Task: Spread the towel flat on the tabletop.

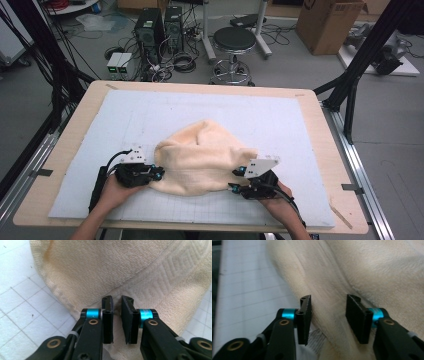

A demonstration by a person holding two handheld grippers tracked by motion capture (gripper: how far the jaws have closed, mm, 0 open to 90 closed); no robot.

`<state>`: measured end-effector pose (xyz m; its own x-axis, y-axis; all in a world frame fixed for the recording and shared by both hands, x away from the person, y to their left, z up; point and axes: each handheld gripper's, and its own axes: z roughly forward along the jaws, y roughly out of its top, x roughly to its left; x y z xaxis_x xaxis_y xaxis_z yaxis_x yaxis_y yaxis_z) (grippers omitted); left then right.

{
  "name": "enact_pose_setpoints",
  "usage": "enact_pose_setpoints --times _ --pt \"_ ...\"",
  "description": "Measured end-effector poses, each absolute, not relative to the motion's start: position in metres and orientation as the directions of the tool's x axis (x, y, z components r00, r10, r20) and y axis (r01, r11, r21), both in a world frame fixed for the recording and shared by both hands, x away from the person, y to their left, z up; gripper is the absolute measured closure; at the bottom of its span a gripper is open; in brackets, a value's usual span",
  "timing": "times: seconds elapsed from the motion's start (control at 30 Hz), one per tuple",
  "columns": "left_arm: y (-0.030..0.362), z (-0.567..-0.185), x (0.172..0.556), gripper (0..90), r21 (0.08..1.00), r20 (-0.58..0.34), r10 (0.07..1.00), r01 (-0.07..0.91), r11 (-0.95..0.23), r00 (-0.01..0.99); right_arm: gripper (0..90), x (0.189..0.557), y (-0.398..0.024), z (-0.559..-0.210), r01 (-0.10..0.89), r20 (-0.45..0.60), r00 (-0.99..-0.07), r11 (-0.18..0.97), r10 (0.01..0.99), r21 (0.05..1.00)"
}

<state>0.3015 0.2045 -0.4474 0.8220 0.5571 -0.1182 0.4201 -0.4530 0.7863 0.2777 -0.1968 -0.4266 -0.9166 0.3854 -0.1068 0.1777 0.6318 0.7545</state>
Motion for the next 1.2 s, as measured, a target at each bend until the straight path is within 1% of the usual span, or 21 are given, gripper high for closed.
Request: enact_pose_setpoints --times 0.03,0.07,0.1,0.13,0.17,0.23,0.43,0.47,0.53,0.63,0.7,0.73,0.77,0.8,0.83,0.87,0.93,0.97,1.0,1.1,1.2 --pt "0.204 -0.447 0.302 82.4 0.785 -0.115 0.558 0.419 -0.455 0.822 67.4 0.282 -0.195 -0.429 0.177 -0.12 -0.914 0.649 0.387 0.74" --pt "0.204 -0.447 0.302 83.0 0.784 -0.109 0.56 0.417 -0.459 0.821 72.0 0.283 -0.194 -0.43 0.181 -0.112 -0.917 0.649 0.384 0.739" --pt "0.203 -0.447 0.301 83.7 0.784 -0.103 0.563 0.415 -0.461 0.82 75.6 0.285 -0.194 -0.43 0.177 -0.109 -0.921 0.649 0.375 0.74" --pt "0.203 -0.447 0.301 85.0 0.784 -0.103 0.563 0.415 -0.461 0.82 75.6 0.285 -0.194 -0.43 0.177 -0.109 -0.921 0.649 0.375 0.74" --pt "0.203 -0.447 0.301 86.2 0.785 -0.092 0.564 0.408 -0.466 0.821 79.8 0.285 -0.194 -0.429 0.182 -0.098 -0.923 0.647 0.372 0.741" --pt "0.202 -0.445 0.299 89.6 0.785 -0.078 0.567 0.401 -0.472 0.82 81.3 0.285 -0.195 -0.428 0.188 -0.082 -0.926 0.637 0.369 0.747" --pt "0.206 -0.43 0.289 89.8 0.821 -0.075 0.554 0.367 -0.438 0.829 82.1 0.278 -0.202 -0.412 0.183 -0.051 -0.932 0.588 0.359 0.788" --pt "0.208 -0.422 0.284 89.8 0.841 -0.068 0.553 0.346 -0.416 0.83 82.2 0.273 -0.206 -0.401 0.172 -0.044 -0.935 0.558 0.352 0.812" --pt "0.21 -0.418 0.281 89.8 0.847 -0.064 0.551 0.337 -0.411 0.832 82.3 0.269 -0.208 -0.393 0.16 -0.042 -0.937 0.533 0.347 0.831" --pt "0.214 -0.406 0.273 89.7 0.867 -0.057 0.537 0.308 -0.39 0.841 82.3 0.26 -0.21 -0.379 0.131 -0.054 -0.942 0.512 0.331 0.849" --pt "0.212 -0.402 0.265 89.1 0.876 -0.068 0.475 0.281 -0.392 0.877 82.3 0.256 -0.21 -0.374 0.129 -0.053 -0.944 0.51 0.326 0.85" --pt "0.21 -0.404 0.262 83.7 0.87 -0.071 0.456 0.279 -0.406 0.887 82.3 0.255 -0.21 -0.373 0.126 -0.056 -0.943 0.507 0.328 0.853" --pt "0.21 -0.404 0.262 76.0 0.87 -0.071 0.456 0.279 -0.406 0.887 82.3 0.255 -0.21 -0.373 0.131 -0.055 -0.942 0.511 0.332 0.85" --pt "0.203 -0.41 0.259 70.3 0.857 -0.068 0.423 0.27 -0.44 0.904 82.3 0.256 -0.209 -0.374 0.136 -0.052 -0.942 0.518 0.332 0.845" --pt "0.203 -0.41 0.259 68.8 0.857 -0.068 0.423 0.27 -0.44 0.904 82.3 0.257 -0.21 -0.375 0.146 -0.044 -0.94 0.517 0.338 0.843" --pt "0.197 -0.417 0.257 65.0 0.841 -0.061 0.401 0.263 -0.472 0.914 82.2 0.259 -0.21 -0.377 0.156 -0.037 -0.938 0.513 0.346 0.844" --pt "0.193 -0.423 0.258 56.1 0.829 -0.063 0.399 0.27 -0.489 0.915 82.2 0.265 -0.21 -0.38 0.174 -0.018 -0.934 0.498 0.356 0.85" --pt "0.193 -0.423 0.258 53.7 0.829 -0.063 0.399 0.27 -0.489 0.915 82.3 0.267 -0.21 -0.381 0.187 -0.007 -0.932 0.497 0.363 0.847" --pt "0.191 -0.426 0.26 53.7 0.823 -0.068 0.393 0.274 -0.498 0.917 82.3 0.267 -0.21 -0.381 0.187 -0.007 -0.932 0.497 0.363 0.847" --pt "0.186 -0.438 0.268 45.9 0.771 -0.074 0.388 0.3 -0.562 0.919 82.2 0.278 -0.21 -0.385 0.205 0.004 -0.928 0.501 0.373 0.841" --pt "0.186 -0.443 0.271 45.7 0.763 -0.083 0.383 0.306 -0.57 0.92 82.2 0.283 -0.21 -0.39 0.224 0.022 -0.926 0.502 0.377 0.835"
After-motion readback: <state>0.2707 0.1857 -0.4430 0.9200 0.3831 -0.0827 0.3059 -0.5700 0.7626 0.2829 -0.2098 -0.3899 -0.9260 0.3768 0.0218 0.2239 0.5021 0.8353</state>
